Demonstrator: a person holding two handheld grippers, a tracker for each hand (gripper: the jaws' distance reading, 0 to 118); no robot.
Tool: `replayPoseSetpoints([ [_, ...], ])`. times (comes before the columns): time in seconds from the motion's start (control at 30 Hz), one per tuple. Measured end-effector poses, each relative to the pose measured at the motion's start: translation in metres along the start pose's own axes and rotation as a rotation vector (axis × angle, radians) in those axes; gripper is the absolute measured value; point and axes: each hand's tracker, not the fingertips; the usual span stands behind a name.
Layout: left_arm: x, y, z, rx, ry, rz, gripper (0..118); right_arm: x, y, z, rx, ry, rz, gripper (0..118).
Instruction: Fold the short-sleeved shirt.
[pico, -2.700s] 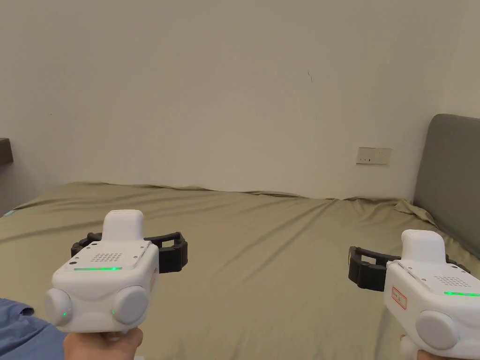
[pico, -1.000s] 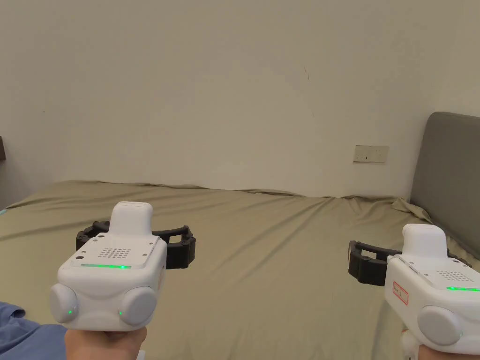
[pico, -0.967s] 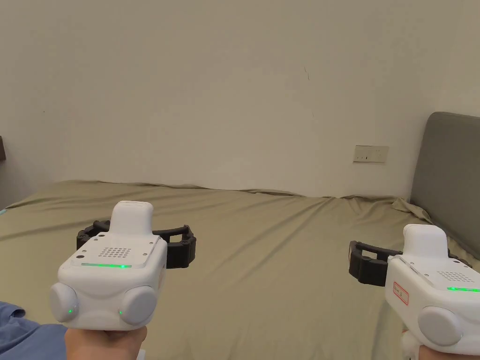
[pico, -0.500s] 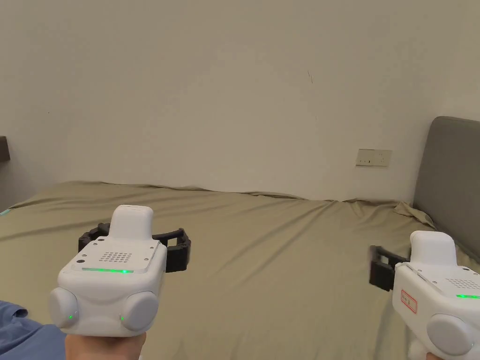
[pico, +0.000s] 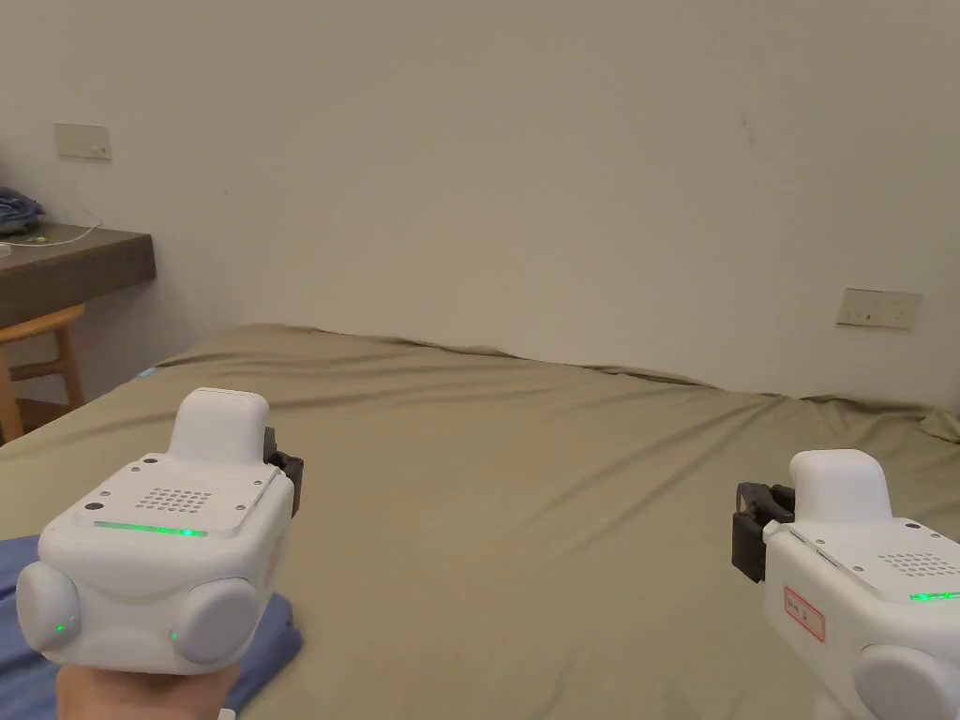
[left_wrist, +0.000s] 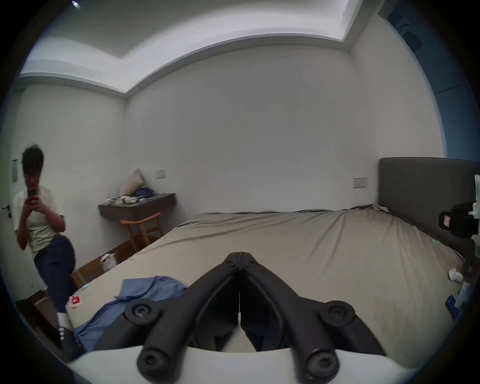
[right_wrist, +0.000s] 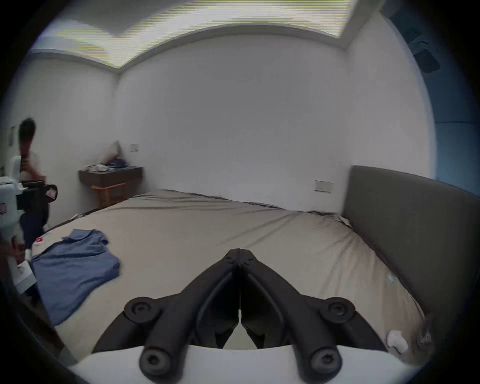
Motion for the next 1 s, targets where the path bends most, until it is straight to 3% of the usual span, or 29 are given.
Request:
replayPoseSetpoints([
  [0.17,-0.087,-0.029,0.033,-0.051,0.225,0.003,0,-0.087,0.009,-0.032,0.006,0.253,0.020,2],
  [0.37,-0.151,-0.055,0.057,-0.152,0.313,0.051,0,-0.157,0.005,-0.061,-0.028,0.411,0.046,2],
  [0.53,-0.170,-0.061,0.022,-0.249,0.274,0.054,0,-0.169,0.000,-0.075,-0.052,0.441,0.079,2],
  [0.67,-0.180,-0.063,-0.054,-0.403,0.027,0.131,2,-0.153,-0.010,-0.087,-0.071,0.412,0.100,2],
  [0.7,-0.182,-0.065,-0.076,-0.474,-0.039,0.176,17,-0.149,-0.013,-0.090,-0.084,0.402,0.108,2],
  [0.73,-0.183,-0.071,-0.103,-0.535,-0.083,0.216,70,-0.143,-0.018,-0.093,-0.099,0.391,0.119,2],
  [0.77,-0.183,-0.081,-0.131,-0.629,-0.116,0.247,105,-0.137,-0.023,-0.096,-0.116,0.373,0.127,2],
  [0.8,-0.182,-0.088,-0.150,-0.652,-0.132,0.268,111,-0.133,-0.028,-0.099,-0.130,0.356,0.131,2],
  [1.0,-0.153,-0.152,-0.242,-0.943,-0.169,0.219,111,-0.099,-0.072,-0.105,-0.272,0.258,0.099,2],
])
